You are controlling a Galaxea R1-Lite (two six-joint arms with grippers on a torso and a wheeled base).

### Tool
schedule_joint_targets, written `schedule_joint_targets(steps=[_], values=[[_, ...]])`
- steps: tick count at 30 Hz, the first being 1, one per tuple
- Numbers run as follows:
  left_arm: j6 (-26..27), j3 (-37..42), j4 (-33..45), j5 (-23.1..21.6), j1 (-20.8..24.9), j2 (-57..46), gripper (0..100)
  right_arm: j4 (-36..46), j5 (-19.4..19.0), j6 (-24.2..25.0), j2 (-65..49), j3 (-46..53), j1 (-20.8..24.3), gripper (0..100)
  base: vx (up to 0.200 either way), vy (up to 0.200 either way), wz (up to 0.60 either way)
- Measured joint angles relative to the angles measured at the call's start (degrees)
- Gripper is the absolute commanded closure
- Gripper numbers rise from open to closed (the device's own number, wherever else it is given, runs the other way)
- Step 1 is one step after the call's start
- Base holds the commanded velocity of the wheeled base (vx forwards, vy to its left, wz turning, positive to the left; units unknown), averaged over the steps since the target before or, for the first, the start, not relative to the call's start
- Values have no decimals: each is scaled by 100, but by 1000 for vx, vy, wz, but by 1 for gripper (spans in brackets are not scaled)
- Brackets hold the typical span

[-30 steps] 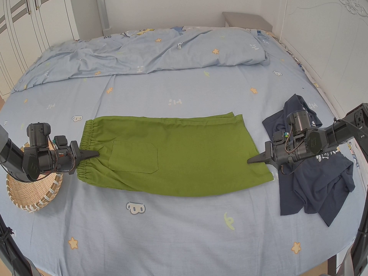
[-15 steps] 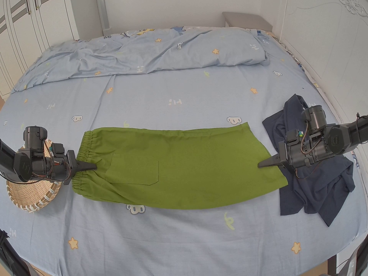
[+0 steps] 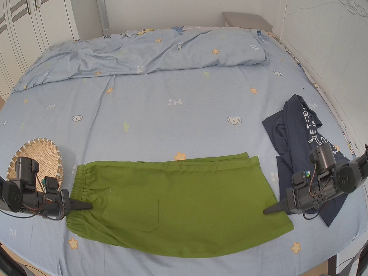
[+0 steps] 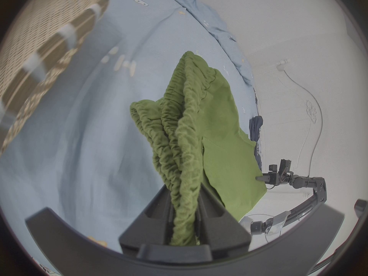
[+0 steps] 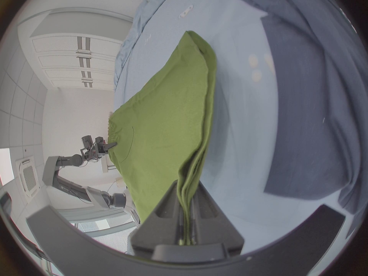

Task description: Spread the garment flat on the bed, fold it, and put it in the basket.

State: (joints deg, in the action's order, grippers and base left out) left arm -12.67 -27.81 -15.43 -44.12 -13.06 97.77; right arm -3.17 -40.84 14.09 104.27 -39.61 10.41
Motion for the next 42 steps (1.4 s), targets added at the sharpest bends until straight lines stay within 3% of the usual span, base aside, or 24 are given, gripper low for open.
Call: schedule_joint_targets(steps=[7,16,17,27,33,37,42], values=[[739,766,22,-22,-651,-383,100,-1267,1,140,-101,1100,468,100,0,0,0],[1119,1001,6,-35,-974,-457,100,-1615,-11,197,12,1449,673,100,0,0,0],[1147,1003,0,-33,-976,-439,100,-1662,-11,197,44,1453,678,0,0,0,0],[1256,946,20,46,-1090,-502,100,-1840,17,196,127,1480,595,0,0,0,0],[1242,785,169,183,-1163,-951,100,-1771,33,260,-377,1243,246,0,0,0,0],[1246,510,573,473,-1185,-1324,100,-1609,44,424,-772,863,15,0,0,0,0],[1428,13,1647,586,-1282,-1685,100,-1398,48,512,-1085,527,-129,0,0,0,0]])
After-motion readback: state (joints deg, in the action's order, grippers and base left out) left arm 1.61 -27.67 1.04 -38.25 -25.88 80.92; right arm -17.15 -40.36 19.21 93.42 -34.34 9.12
